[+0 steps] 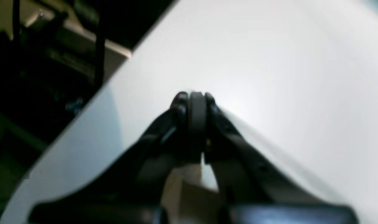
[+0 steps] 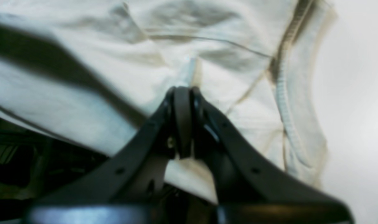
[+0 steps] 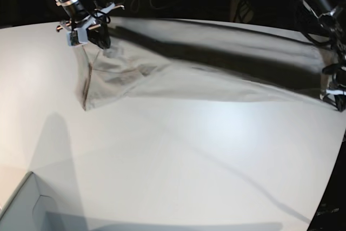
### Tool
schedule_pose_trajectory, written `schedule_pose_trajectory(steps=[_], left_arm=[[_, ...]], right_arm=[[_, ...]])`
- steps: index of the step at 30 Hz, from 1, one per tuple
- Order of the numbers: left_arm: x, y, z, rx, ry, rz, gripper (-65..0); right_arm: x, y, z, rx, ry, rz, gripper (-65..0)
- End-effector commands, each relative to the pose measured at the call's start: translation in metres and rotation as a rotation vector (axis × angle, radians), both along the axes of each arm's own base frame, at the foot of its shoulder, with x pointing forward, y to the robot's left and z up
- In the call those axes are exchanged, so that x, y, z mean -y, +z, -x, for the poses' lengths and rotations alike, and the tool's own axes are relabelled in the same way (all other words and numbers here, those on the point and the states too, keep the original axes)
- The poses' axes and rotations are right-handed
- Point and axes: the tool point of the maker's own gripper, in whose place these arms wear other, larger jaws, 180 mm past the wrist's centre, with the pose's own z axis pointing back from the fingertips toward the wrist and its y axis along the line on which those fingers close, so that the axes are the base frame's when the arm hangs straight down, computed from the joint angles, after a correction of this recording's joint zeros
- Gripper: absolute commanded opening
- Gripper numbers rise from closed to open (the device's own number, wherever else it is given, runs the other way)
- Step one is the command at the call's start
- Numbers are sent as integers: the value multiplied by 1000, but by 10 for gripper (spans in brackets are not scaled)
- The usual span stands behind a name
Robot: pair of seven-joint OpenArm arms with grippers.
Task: Layout the t-shirt on the table in an organized manner, then fold the t-shirt properly
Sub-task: 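Lower the folded end onto the shirt with the left gripper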
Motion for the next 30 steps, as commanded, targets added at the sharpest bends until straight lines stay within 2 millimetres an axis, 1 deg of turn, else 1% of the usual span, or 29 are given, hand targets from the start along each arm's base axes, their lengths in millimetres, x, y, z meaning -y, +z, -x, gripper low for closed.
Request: schedule_pose_trajectory(steps=[1, 2, 3, 5, 8, 10, 11, 13, 14, 17, 19, 22, 24, 30], left_arm=[[-10, 27, -11, 72, 7, -37, -650], [-12, 33, -17, 89, 6, -42, -650], [-9, 39, -25, 100, -8, -46, -650], [4, 42, -39, 101, -55, -55, -650], [10, 43, -45, 95, -88, -66, -650], [11, 42, -44, 90, -91, -67, -650], [11, 37, -43, 81, -89, -59, -650], [8, 23, -39, 54, -79, -31, -650], [2, 16, -36, 31, -73, -22, -650], [-8, -10, -25, -29, -51, 23, -650], [-12, -12, -28, 4, -33, 39, -650], [-15, -11, -27, 63, -8, 44, -650], [-16, -15, -26, 65, -1, 52, -650], [-15, -19, -22, 54, -1, 53, -650]], right_arm=[[-2, 16, -7, 59, 14, -20, -650], [-3, 19, -8, 69, 14, -18, -650], [-3, 24, -10, 83, 14, -16, -650], [-3, 33, -15, 120, 14, -15, -650], [-3, 38, -17, 140, 12, -17, -650], [-2, 37, -17, 139, 14, -16, -650], [-1, 36, -16, 134, 13, -14, -650], [-1, 35, -14, 131, 13, -14, -650], [-2, 35, -14, 128, 12, -16, -650], [-3, 25, -9, 101, 7, -28, -650], [-3, 18, -5, 80, 3, -35, -650], [-7, 13, -3, 67, 10, -46, -650], [-11, 12, -2, 62, 22, -50, -650], [-10, 11, -2, 60, 20, -47, -650]])
